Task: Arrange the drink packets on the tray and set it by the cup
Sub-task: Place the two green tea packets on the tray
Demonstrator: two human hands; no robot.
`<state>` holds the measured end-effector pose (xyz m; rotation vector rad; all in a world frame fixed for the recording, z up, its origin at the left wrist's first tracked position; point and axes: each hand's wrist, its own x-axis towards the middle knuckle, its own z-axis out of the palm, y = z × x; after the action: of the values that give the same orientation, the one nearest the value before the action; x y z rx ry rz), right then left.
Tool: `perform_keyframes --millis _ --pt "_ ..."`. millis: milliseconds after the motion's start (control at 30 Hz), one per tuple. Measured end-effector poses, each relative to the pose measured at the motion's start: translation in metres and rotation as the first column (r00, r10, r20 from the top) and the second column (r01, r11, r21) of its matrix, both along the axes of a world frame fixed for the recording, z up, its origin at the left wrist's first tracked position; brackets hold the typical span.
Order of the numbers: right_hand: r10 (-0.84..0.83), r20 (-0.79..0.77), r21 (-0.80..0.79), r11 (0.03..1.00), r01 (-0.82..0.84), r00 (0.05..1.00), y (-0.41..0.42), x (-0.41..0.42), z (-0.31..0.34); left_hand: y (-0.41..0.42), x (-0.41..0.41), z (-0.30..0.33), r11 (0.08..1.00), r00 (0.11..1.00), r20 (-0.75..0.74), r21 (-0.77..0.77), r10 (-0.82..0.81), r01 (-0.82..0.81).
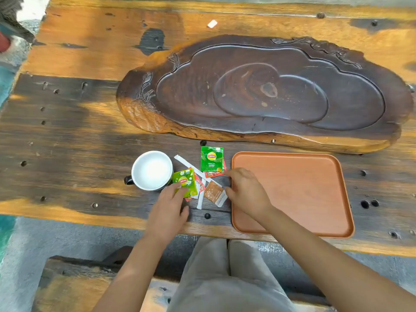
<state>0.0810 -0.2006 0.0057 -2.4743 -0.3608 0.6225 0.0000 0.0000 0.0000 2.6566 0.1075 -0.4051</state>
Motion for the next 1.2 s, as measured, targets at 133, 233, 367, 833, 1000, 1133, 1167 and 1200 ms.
perform_keyframes --millis 133,233,367,833,1000,1133,1167,1200 --pt "0.123 0.154 -0.108 0.988 -0.107 0.980 0.027 0.029 -0.017 -0.005 0.009 -0.023 0.994 0.995 0.053 0.066 -0.085 0.082" --pt "0.200 0.159 -0.178 0.969 -0.171 0.967 0.039 0.039 -0.033 -0.005 0.007 -0.039 0.997 0.996 0.062 0.057 -0.063 0.059" --pt "0.218 0.152 -0.203 0.961 -0.185 0.964 0.044 0.039 -0.052 -0.005 0.003 -0.047 0.999 0.992 0.124 0.035 -0.016 0.012" --pt "0.058 0.466 -0.026 0.998 -0.052 0.883 0.037 0.039 -0.040 -0.011 -0.005 -0.027 0.957 0.923 0.262 -0.155 0.281 -0.247" --pt "-0.113 0.541 0.152 0.988 0.036 0.834 0.018 0.035 -0.010 -0.030 -0.003 -0.010 0.953 0.857 0.419 -0.171 0.300 -0.250" --pt "-0.208 0.592 0.193 0.975 0.113 0.778 -0.018 0.021 -0.003 -0.058 0.014 0.001 0.970 0.862 0.457 -0.198 0.220 -0.143" --pt "-0.220 0.599 0.185 0.974 0.134 0.770 -0.029 0.018 -0.004 -0.066 0.022 0.000 0.978 0.868 0.466 -0.185 0.175 -0.098" --pt "-0.224 0.604 0.168 0.974 0.153 0.765 -0.040 0.016 -0.007 -0.073 0.030 -0.002 0.985 0.872 0.474 -0.168 0.124 -0.049"
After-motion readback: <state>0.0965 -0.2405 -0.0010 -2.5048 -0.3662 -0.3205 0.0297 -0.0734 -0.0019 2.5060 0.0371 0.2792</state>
